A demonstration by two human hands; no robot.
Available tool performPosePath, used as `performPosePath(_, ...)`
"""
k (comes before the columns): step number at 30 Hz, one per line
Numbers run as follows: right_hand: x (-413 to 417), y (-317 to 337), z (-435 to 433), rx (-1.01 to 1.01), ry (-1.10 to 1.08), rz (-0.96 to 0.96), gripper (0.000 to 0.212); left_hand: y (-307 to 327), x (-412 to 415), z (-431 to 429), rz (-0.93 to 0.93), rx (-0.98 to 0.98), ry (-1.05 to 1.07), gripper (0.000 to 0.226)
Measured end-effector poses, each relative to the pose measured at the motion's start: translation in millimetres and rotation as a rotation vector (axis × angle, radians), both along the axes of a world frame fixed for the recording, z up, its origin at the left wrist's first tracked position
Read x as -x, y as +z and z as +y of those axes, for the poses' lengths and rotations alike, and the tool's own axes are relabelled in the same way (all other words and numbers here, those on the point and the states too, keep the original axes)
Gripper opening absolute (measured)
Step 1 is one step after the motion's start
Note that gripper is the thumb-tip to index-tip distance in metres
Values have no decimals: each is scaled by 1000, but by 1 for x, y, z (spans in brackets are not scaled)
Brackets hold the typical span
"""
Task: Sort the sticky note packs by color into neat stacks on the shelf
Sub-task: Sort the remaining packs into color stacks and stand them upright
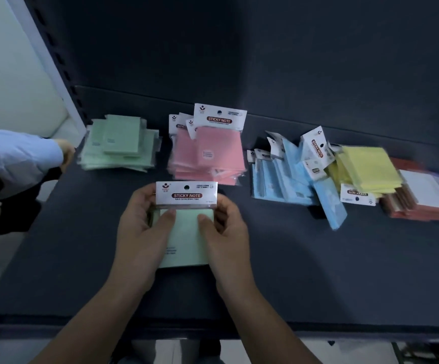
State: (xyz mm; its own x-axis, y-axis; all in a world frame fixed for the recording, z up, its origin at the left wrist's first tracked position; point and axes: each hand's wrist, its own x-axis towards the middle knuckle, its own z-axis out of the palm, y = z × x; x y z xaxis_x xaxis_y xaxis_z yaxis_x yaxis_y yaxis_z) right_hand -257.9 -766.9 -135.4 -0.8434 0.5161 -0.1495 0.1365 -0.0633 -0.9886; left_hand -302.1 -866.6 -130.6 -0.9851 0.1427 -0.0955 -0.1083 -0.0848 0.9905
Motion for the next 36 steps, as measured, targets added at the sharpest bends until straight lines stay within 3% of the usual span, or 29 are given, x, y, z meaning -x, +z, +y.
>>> performPosePath(14,-29,12,40,-192,115,-119,46,-12,-24,36,34,132,-14,48)
performPosePath(20,-26,20,31,-475,210,-236,54,-11,-14,23,68,175,-77,44)
performPosePath(24,-19,29,31,-925,67,-130,40,6,9,-5,403,485,14,38)
performPosePath(28,18,45,21,-718,215,34,23,18,52,-35,548,700,148,41)
performPosePath(32,72,55,-4,-263,494,-47,40,21,91,-43,405,1033,61,73)
performPosePath(36,103,55,-31,-282,568,-130,39,24,88,-40,334,1060,-34,78)
